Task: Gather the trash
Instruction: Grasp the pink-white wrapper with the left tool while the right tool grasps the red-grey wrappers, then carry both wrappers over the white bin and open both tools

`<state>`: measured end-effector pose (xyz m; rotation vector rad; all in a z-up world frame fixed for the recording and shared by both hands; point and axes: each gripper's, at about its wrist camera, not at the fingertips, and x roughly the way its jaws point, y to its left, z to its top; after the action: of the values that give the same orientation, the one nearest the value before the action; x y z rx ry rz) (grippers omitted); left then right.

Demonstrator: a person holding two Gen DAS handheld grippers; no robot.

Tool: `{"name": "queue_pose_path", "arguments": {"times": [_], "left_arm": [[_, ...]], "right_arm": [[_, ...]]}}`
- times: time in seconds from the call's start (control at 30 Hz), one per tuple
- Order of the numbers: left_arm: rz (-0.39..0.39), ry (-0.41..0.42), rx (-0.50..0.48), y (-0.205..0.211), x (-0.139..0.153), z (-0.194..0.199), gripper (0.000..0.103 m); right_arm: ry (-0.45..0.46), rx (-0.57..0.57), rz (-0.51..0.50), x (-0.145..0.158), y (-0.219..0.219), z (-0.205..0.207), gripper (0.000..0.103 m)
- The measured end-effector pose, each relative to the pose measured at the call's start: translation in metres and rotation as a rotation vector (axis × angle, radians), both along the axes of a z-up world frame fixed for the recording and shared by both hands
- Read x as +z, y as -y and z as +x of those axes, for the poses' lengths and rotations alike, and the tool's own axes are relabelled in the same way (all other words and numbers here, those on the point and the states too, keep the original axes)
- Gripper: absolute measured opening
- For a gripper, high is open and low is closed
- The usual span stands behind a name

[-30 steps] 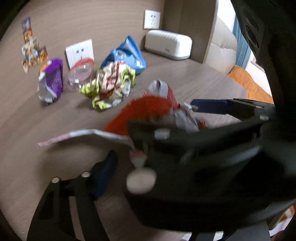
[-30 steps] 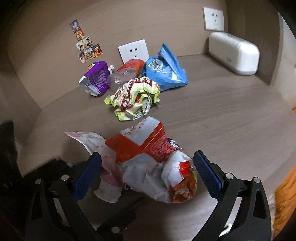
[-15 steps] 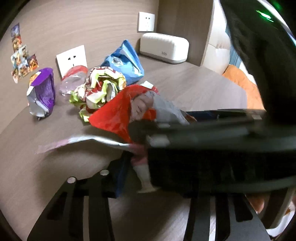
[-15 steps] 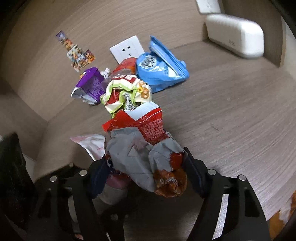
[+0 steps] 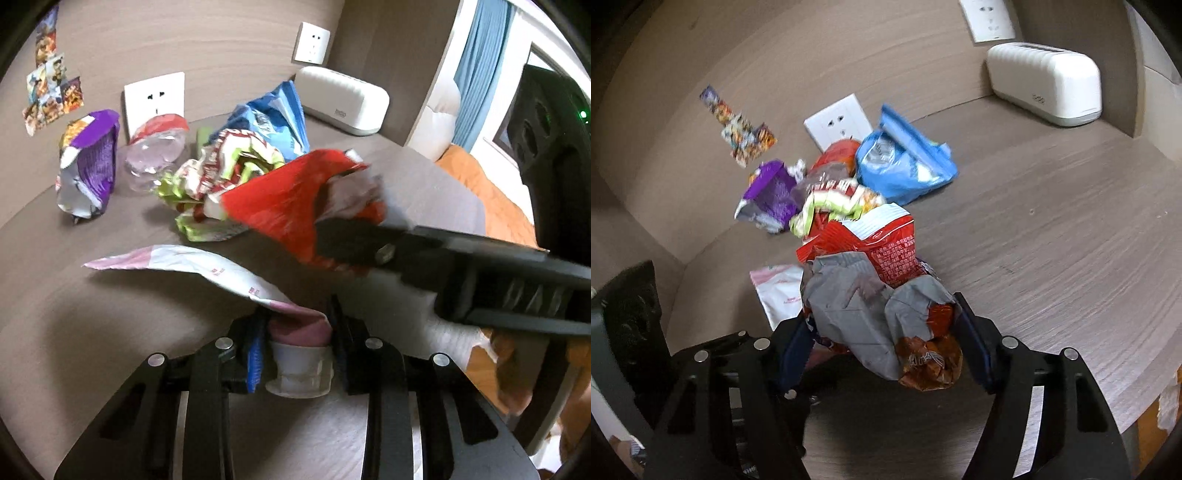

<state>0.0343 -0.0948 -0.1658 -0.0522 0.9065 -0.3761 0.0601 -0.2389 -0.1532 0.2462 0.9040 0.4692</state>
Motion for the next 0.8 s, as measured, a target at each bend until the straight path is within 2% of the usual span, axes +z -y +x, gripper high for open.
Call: {"name": "queue_pose_path", "arguments": {"times": [0.17,0.37,0.57,0.7,0.8], "left_arm": [[-0.009,0.006,0.002,-0.011,0.011,0.001,0.030],[-0.006,0.066,-0.050,-0.007,0.049,-0.006,0.030],[0.006,0.153,-0.222,0.039,0.090,-0.020,0.030],[0.001,0.176,-0.363,0.082,0.100,-0.030,0.030],[0.002,0.175,-0.481,0.121,0.096,-0.039,0.030]], "right_arm": [[0.010,-0.044,0.045,0.011,0.015,-0.002,0.070],[0.079,-0.105,0.058,0.042,0.040,-0.021,0.070],[0.155,-0.236,0.004,0.077,0.086,-0.061,0.070],[0.173,-0.364,-0.030,0.087,0.126,-0.097,0.071],[0.164,-0.472,-0.066,0.084,0.154,-0.125,0.071]]}}
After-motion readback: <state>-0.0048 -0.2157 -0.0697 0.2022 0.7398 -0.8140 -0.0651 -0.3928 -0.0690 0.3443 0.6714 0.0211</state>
